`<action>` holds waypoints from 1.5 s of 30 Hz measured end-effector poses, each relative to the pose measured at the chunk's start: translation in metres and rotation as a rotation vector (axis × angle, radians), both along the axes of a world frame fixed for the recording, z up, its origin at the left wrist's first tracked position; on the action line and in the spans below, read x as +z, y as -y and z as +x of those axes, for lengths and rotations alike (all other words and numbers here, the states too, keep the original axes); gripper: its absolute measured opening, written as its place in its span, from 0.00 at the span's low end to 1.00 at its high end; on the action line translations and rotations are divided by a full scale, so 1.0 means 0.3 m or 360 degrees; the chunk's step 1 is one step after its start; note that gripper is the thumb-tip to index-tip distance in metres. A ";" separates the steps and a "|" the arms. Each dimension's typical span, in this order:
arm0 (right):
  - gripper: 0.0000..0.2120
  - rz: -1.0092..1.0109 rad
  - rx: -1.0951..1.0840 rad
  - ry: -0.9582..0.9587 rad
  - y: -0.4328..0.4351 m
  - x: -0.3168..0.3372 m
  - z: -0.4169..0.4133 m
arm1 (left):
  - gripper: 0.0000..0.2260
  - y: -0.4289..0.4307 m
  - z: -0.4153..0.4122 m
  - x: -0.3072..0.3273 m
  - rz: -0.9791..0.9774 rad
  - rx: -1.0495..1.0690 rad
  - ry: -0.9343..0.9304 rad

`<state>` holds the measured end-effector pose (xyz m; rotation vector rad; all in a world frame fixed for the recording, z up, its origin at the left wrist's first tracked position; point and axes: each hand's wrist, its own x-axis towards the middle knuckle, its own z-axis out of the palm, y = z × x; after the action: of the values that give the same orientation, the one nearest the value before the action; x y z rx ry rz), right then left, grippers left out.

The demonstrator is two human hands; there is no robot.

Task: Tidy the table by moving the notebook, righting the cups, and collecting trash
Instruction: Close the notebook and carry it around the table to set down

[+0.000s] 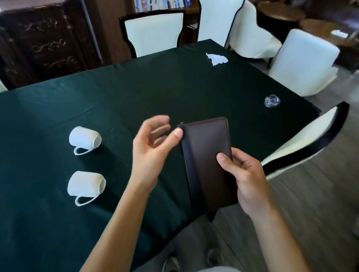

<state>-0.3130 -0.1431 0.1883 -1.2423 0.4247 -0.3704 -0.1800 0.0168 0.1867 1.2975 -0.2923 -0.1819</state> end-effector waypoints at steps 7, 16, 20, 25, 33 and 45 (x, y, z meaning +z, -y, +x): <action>0.12 -0.0008 -0.0138 0.0126 0.052 0.054 -0.191 | 0.14 0.168 -0.086 0.164 -0.0225 -0.0507 0.0107; 0.07 0.0139 -0.0832 0.0146 0.265 0.058 -0.514 | 0.13 0.511 -0.479 0.082 -0.0130 -0.1012 -0.0122; 0.07 0.0194 -0.1063 0.0127 0.389 0.048 -0.686 | 0.14 0.649 -0.675 0.043 -0.0030 -0.1177 -0.0187; 0.06 0.0265 -0.1204 0.0123 0.531 0.025 -0.906 | 0.16 0.803 -0.894 0.020 0.0178 -0.1243 -0.0224; 0.10 0.0272 -0.1315 0.0059 0.728 -0.044 -1.202 | 0.17 0.992 -1.160 -0.065 0.0433 -0.1309 -0.0257; 0.10 0.0334 -0.1598 -0.0044 1.004 -0.137 -1.326 | 0.12 1.303 -1.261 -0.140 0.0575 -0.1505 -0.0402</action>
<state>-0.7108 -0.4444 0.1472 -0.7509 1.0773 -1.1241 -0.5583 -0.3741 0.1448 1.3826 -0.6614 -1.2356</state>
